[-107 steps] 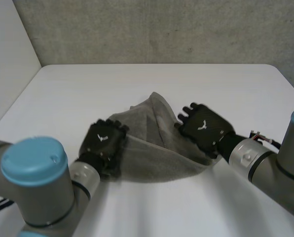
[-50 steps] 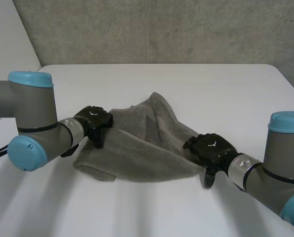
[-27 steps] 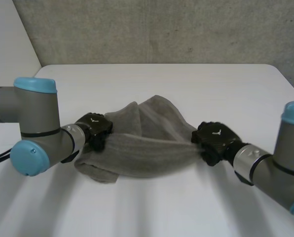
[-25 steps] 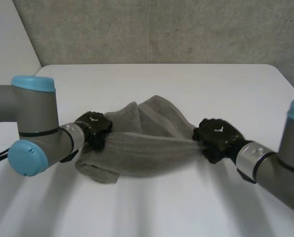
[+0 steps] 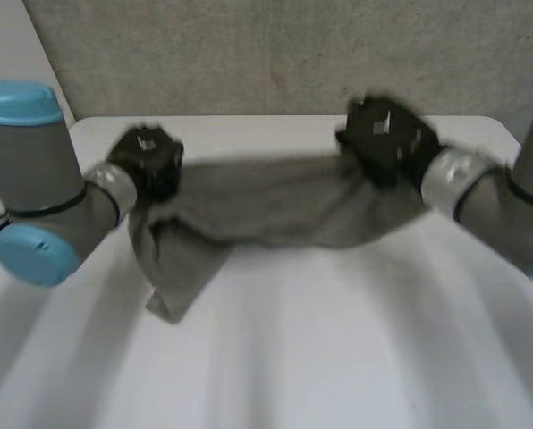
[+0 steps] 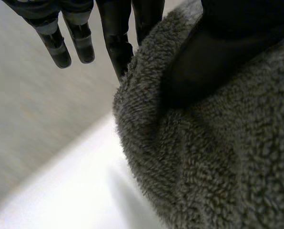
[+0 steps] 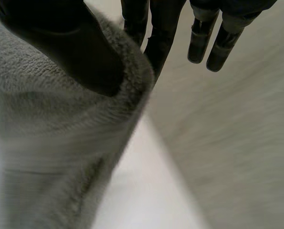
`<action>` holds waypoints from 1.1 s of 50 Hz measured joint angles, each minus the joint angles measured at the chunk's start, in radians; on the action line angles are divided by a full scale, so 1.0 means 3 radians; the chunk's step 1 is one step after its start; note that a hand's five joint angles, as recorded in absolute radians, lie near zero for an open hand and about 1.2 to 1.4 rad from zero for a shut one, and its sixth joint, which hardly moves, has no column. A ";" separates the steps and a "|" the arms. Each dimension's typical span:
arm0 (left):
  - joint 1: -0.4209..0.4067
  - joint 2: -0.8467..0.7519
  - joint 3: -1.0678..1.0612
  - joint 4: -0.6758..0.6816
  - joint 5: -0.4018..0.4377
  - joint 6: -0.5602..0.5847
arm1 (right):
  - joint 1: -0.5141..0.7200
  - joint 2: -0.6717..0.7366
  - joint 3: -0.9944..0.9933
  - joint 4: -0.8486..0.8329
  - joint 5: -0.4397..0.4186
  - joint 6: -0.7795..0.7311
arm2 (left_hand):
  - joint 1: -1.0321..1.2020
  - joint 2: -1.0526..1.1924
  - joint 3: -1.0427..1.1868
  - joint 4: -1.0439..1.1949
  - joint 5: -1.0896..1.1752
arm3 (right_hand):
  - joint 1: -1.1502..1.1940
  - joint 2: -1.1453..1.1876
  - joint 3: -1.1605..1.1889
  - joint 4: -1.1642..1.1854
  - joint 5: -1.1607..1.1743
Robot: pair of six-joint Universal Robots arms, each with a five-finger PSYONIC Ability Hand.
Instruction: Fold the towel.
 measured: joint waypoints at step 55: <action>-0.0203 0.0569 -0.2089 0.1175 -0.0182 -0.0132 | -0.0108 -0.0397 0.1899 -0.1075 -0.0199 -0.0070 | -0.3242 -0.3364 0.0000 0.0000 -0.3586 | 0.0001 0.0069 0.0000 0.0000 0.0040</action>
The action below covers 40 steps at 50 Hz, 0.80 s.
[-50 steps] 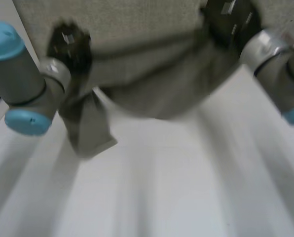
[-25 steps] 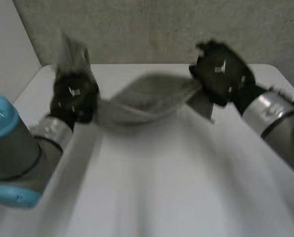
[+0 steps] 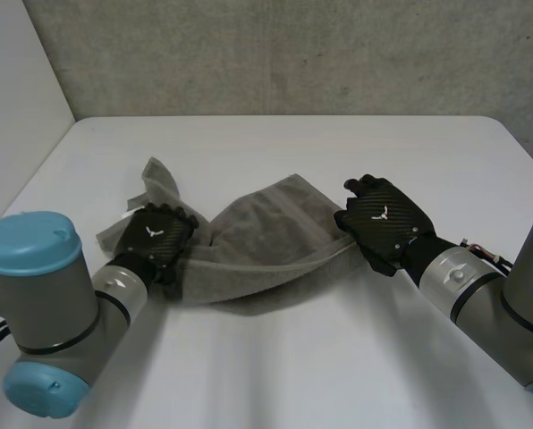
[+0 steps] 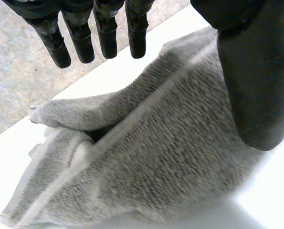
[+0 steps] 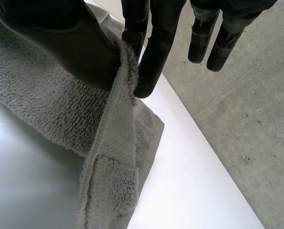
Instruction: Fold the towel.
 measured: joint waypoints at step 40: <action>0.1162 0.0350 -0.0338 -0.0461 0.0526 0.0000 | -0.0063 0.0045 0.0035 0.0023 0.0117 0.0003 | -0.0045 -0.0020 0.0000 0.0000 0.0003 | 0.0000 0.0000 0.0000 0.0000 0.0000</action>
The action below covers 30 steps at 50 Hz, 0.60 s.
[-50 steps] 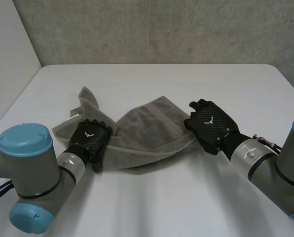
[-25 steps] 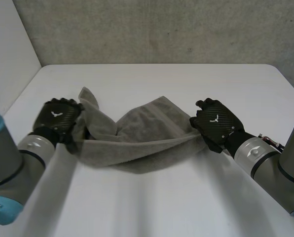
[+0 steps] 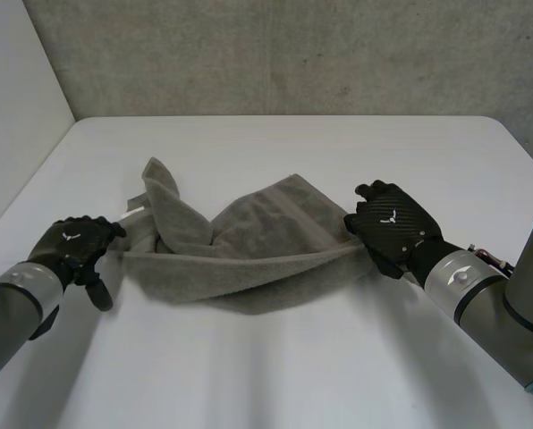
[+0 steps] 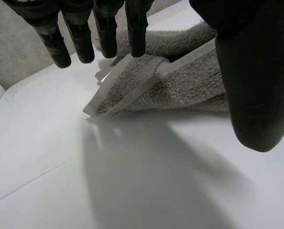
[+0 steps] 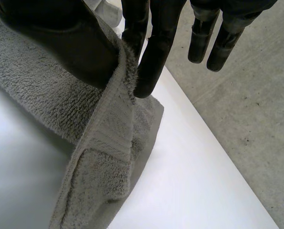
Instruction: Fold the towel.
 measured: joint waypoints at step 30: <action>-0.0226 -0.0442 0.0442 0.0735 -0.0057 -0.0039 | 0.0004 0.0006 0.0007 0.0033 0.0018 0.0001 | 0.3347 0.3510 0.0000 0.0000 0.3645 | 0.0000 0.0000 0.0000 0.0000 0.0000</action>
